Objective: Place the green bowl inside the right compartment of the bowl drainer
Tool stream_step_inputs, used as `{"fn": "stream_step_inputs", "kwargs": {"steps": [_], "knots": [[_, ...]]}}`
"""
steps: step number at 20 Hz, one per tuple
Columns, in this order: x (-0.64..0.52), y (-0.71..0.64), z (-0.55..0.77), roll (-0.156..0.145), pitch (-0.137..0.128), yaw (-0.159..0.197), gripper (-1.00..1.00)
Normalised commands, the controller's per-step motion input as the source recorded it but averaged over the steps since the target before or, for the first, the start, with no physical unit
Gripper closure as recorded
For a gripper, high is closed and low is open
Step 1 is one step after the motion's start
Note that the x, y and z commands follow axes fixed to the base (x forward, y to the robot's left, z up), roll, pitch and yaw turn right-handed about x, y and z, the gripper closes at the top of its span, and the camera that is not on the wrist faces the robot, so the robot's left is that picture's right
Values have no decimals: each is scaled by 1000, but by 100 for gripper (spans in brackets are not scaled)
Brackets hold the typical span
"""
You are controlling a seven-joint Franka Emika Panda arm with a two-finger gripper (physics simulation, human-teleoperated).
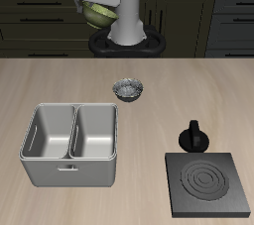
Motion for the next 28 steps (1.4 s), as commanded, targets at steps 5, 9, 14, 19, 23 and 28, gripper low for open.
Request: {"fn": "stream_step_inputs", "kwargs": {"steps": [5, 9, 14, 19, 23, 28], "knots": [[258, -72, 120, 7, -17, 19, 100], [365, -146, 60, -8, -8, 38, 100], [275, -100, -19, 0, 10, 25, 100], [336, 23, -6, 26, 6, 9, 100], [372, 29, 0, 39, -2, -22, 100], [357, 62, 19, 52, -12, 11, 100]]}}
